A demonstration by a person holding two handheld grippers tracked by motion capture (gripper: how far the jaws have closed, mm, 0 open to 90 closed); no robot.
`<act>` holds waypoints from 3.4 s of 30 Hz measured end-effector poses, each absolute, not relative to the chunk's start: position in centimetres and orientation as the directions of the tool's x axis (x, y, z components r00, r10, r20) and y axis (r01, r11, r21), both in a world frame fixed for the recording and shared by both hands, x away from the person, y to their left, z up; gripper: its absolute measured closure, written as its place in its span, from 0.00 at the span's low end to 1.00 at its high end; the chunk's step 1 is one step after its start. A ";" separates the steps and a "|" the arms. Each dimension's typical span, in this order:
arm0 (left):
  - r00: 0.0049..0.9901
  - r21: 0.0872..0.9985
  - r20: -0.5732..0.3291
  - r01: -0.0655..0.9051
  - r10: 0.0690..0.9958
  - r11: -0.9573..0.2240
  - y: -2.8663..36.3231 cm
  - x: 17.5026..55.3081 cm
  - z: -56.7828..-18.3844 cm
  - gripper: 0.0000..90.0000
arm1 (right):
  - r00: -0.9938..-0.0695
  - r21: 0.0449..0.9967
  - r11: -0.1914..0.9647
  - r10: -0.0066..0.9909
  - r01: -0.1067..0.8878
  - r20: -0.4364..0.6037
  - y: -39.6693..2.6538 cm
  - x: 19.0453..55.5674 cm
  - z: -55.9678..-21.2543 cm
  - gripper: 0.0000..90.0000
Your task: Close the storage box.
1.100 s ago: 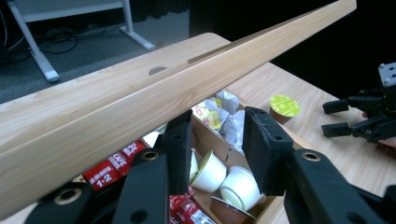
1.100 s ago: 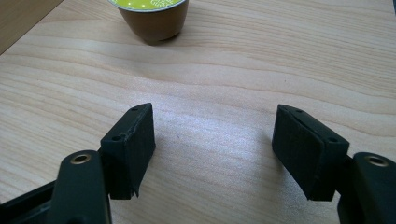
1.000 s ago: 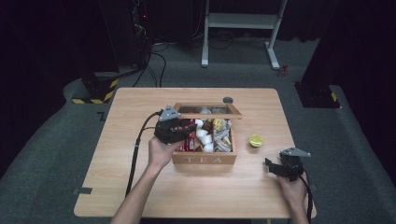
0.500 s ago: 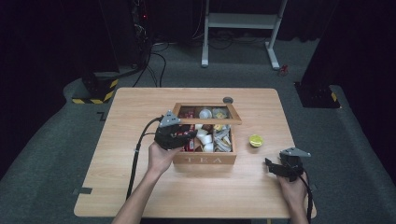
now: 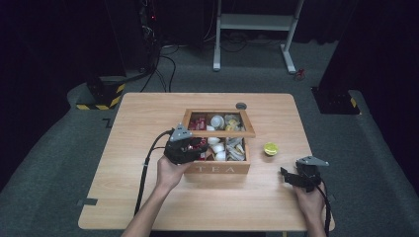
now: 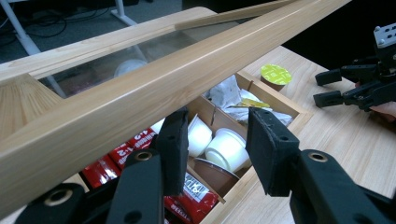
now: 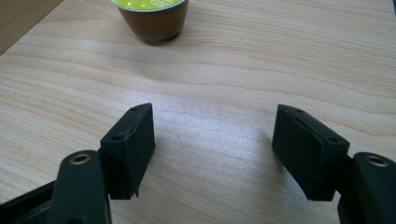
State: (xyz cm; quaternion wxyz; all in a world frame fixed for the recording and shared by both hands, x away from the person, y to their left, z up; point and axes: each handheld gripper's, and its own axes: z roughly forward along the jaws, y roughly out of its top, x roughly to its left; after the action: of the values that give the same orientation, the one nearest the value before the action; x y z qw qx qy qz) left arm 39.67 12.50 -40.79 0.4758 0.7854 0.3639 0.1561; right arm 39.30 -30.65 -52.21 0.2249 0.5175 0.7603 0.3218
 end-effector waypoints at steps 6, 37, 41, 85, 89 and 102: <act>0.691 0.855 -0.105 0.430 0.715 -0.289 12.5 39.3 -41.5 0.66 | -0.363 0.722 0.257 0.932 0.642 -0.009 -30.7 39.3 -52.2 0.33; 0.687 0.827 -0.145 0.479 0.712 -0.294 12.4 37.9 -45.4 0.66 | -0.363 0.722 0.257 0.932 0.642 -0.009 -30.6 39.3 -52.2 0.33; 0.685 0.822 -0.148 0.486 0.714 -0.296 12.4 37.8 -45.8 0.66 | -0.363 0.722 0.257 0.932 0.642 -0.009 -30.6 39.3 -52.2 0.33; 0.671 0.821 -0.126 0.484 0.731 -0.303 15.9 34.6 -47.0 0.57 | -0.360 0.722 0.255 0.933 0.643 -0.008 -30.6 39.3 -52.2 0.33; 0.656 0.835 -0.130 0.476 0.743 -0.275 16.9 34.5 -46.5 0.56 | -0.360 0.722 0.255 0.933 0.643 -0.008 -30.6 39.3 -52.2 0.33; 0.598 0.857 -0.144 0.473 0.788 -0.202 20.0 34.5 -45.5 0.54 | -0.360 0.722 0.255 0.933 0.644 -0.008 -30.6 39.3 -52.2 0.33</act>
State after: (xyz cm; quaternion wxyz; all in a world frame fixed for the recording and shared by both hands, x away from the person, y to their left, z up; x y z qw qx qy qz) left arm 34.47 19.98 -45.54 0.4749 0.7574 0.4164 0.1659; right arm 39.25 -30.62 -52.21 0.2250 0.5189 0.7595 0.3214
